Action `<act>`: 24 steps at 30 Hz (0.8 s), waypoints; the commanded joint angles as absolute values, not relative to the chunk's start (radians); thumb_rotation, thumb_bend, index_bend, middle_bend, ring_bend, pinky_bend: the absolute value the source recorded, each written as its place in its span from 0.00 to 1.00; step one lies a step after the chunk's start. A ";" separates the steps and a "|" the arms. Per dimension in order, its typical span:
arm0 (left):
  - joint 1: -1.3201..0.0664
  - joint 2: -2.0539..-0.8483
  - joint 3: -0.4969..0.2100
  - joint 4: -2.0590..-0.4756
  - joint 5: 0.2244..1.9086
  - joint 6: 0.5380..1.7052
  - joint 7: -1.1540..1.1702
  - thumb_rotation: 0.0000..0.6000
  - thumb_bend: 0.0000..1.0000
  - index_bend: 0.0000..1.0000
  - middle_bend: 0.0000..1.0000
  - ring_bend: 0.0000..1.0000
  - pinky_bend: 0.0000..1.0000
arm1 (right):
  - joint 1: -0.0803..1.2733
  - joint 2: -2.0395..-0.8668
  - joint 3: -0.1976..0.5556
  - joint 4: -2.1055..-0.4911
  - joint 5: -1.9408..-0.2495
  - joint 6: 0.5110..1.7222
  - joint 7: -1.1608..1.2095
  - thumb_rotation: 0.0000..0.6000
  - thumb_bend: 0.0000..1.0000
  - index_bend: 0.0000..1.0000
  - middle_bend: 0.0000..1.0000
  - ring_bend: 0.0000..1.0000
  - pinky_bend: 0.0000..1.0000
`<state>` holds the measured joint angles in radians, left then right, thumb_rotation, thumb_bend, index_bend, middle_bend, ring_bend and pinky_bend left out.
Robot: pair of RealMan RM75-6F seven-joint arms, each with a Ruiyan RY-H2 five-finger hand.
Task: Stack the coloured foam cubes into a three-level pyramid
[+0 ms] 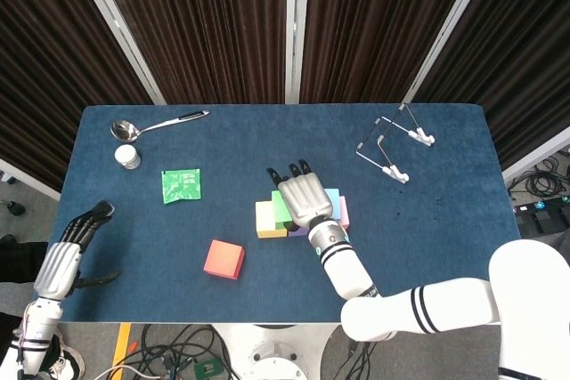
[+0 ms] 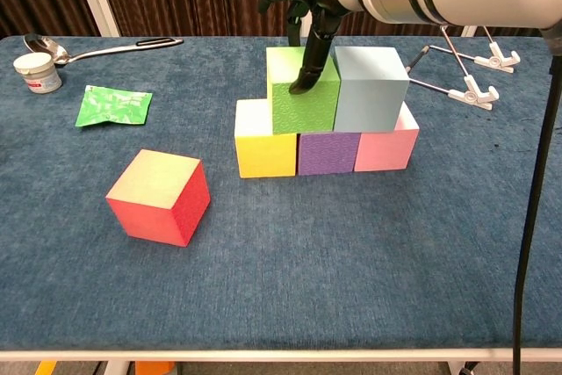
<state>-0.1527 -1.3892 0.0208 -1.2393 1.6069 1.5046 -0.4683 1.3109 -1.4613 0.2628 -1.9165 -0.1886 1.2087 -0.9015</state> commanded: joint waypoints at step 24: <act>-0.152 -1.389 0.021 -1.240 1.609 1.507 -0.468 1.00 0.00 0.15 0.09 0.00 0.08 | 1.298 -1.435 0.270 -1.934 -0.185 1.171 -0.878 1.00 0.03 0.00 0.01 0.00 0.00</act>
<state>-0.1519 -1.3888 0.0212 -1.2397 1.6087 1.5072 -0.4685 1.2986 -1.4364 0.2700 -1.9322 -0.1835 1.1711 -0.8796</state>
